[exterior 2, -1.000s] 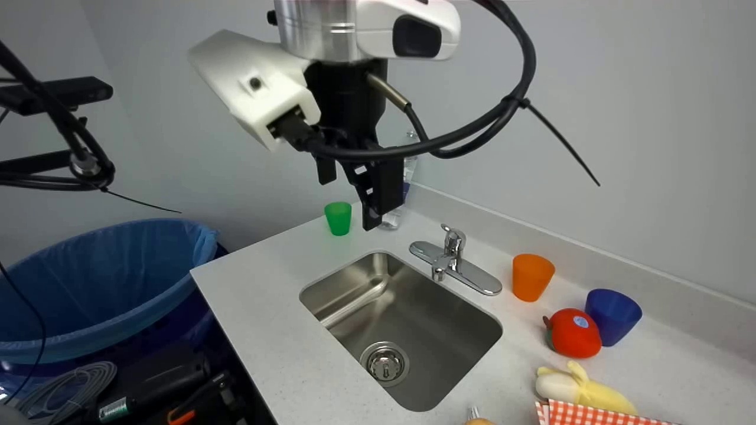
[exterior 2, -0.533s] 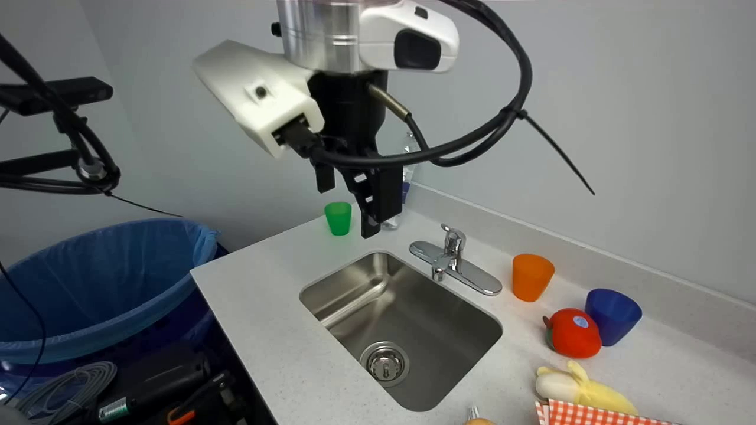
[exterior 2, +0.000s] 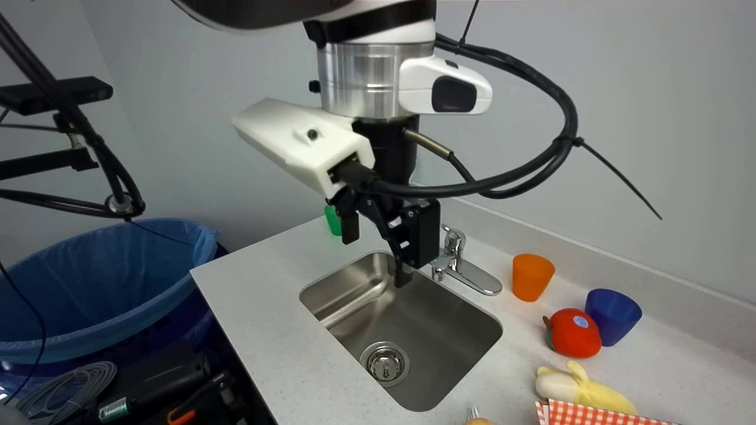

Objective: Pick up the plush toy from the countertop and put it in the basket.

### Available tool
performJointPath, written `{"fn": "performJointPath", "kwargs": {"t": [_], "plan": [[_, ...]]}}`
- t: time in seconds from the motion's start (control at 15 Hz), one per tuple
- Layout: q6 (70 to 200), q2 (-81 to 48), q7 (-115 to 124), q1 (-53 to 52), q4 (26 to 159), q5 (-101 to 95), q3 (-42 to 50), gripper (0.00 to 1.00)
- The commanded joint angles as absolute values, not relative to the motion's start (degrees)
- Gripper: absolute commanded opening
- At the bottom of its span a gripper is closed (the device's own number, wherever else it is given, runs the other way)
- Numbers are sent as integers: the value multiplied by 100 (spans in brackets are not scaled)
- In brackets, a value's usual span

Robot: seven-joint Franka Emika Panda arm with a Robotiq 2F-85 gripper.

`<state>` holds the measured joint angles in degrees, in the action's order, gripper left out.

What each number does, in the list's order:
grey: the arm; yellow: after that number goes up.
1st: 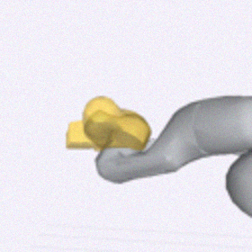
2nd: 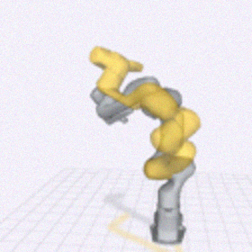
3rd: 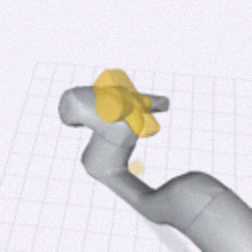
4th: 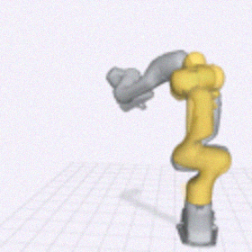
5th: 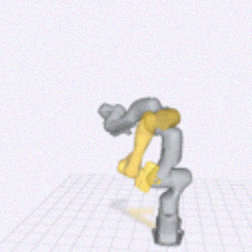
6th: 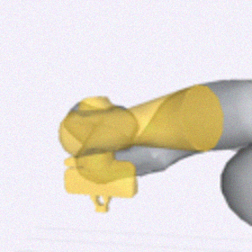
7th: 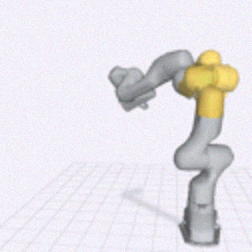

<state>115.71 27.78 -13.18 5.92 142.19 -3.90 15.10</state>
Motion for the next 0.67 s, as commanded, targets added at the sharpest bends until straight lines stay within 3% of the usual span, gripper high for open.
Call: {"fn": "performJointPath", "kwargs": {"t": [0.0,0.6], "plan": [[12106,2420,-1455,874,14235,-824,1453,100],[13479,1386,-1011,1569,14285,-1546,1593,100]]}}
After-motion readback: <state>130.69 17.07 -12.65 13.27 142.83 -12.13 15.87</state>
